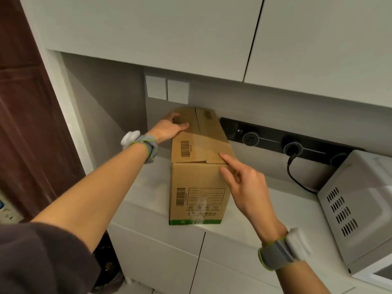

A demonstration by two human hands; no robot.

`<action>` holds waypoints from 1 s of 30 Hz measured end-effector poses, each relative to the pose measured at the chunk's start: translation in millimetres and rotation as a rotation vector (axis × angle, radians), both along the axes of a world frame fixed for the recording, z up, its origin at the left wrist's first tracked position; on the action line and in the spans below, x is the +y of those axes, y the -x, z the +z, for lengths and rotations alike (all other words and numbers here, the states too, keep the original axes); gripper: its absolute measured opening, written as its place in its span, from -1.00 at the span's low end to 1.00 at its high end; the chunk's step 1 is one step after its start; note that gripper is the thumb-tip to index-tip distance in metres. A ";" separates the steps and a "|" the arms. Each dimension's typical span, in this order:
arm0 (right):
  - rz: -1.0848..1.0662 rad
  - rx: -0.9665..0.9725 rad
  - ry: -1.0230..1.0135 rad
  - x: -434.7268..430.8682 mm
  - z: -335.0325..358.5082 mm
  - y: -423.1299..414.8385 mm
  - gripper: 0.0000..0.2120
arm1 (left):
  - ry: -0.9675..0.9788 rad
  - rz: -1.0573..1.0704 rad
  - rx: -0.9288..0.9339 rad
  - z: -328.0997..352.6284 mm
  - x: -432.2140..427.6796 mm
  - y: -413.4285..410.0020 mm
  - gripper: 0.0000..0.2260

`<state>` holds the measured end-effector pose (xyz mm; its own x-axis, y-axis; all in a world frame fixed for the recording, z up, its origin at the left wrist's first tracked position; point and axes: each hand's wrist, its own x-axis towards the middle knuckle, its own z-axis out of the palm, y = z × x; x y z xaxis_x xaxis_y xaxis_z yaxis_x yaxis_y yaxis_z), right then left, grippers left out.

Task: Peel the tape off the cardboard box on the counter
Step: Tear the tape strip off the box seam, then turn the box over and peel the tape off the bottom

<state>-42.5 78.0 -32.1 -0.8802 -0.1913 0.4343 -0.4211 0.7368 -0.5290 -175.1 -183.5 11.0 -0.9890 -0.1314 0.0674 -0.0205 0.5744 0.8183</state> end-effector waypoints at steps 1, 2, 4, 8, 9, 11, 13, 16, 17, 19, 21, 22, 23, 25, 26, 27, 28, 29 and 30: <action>-0.011 0.046 -0.060 2.9 -1.8 2.0 -0.57 | 0.008 -0.013 -0.013 -1.9 -2.8 7.5 -0.40; -0.012 0.066 -0.094 6.2 -3.1 3.6 -0.56 | -0.007 -0.027 -0.029 -5.0 -6.0 13.8 -0.39; -0.009 0.080 -0.107 12.4 -6.1 4.7 -0.56 | -0.052 -0.044 -0.030 -10.5 -10.1 24.0 -0.36; -0.021 0.089 -0.045 15.5 -12.2 6.5 -0.56 | -0.120 -0.068 -0.035 -22.1 -17.5 39.3 -0.29; -0.021 0.090 -0.026 14.5 -13.1 6.1 -0.56 | -0.127 -0.064 -0.035 -24.7 -19.4 42.8 -0.26; -0.021 0.095 -0.009 12.5 -14.4 5.3 -0.57 | -0.152 -0.062 -0.022 -24.7 -21.1 47.4 -0.24; -0.022 0.111 0.010 13.0 -14.9 5.8 -0.57 | -0.136 -0.066 0.008 -23.7 -21.9 51.4 -0.32; -0.023 0.123 0.038 13.9 -18.0 9.7 -0.56 | -0.113 -0.083 0.035 -25.9 -26.3 54.9 -0.42; -0.021 0.126 0.050 13.9 -18.9 10.3 -0.56 | -0.101 -0.088 0.043 -26.9 -26.7 54.8 -0.43; -0.022 0.137 0.071 13.6 -21.6 11.2 -0.57 | -0.084 -0.095 0.061 -29.0 -28.1 55.5 -0.47; -0.035 0.148 0.099 13.3 -23.9 11.9 -0.59 | -0.079 -0.101 0.069 -27.9 -27.2 56.5 -0.51; -0.041 0.155 0.114 13.0 -24.7 12.5 -0.60 | -0.076 -0.102 0.072 -27.3 -27.0 57.7 -0.52; -0.046 0.161 0.126 12.5 -25.4 12.9 -0.60 | -0.079 -0.101 0.077 -26.4 -26.5 59.6 -0.52; -0.053 0.177 0.143 11.3 -27.1 13.3 -0.62 | -0.066 -0.099 0.082 -25.1 -27.4 62.9 -0.52; -0.058 0.182 0.150 11.2 -27.7 13.7 -0.62 | -0.054 -0.106 0.082 -24.3 -27.5 65.2 -0.52; -0.063 0.184 0.153 12.1 -28.0 14.2 -0.62 | -0.046 -0.107 0.084 -23.7 -26.9 68.5 -0.51; -0.060 0.180 0.152 11.8 -28.9 13.8 -0.62 | -0.039 -0.102 0.085 -24.8 -29.0 70.8 -0.51; -0.058 0.176 0.146 12.5 -29.3 13.6 -0.61 | -0.050 -0.097 0.083 -25.3 -29.6 74.2 -0.51; -0.055 0.169 0.136 12.8 -29.8 13.0 -0.61 | -0.061 -0.090 0.074 -26.1 -30.7 78.1 -0.50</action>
<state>-55.5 90.8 -61.9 -0.8002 -0.0749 0.5950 -0.4734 0.6879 -0.5501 -253.2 -214.1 -15.2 -0.9897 -0.0482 0.1349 0.0905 0.5202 0.8493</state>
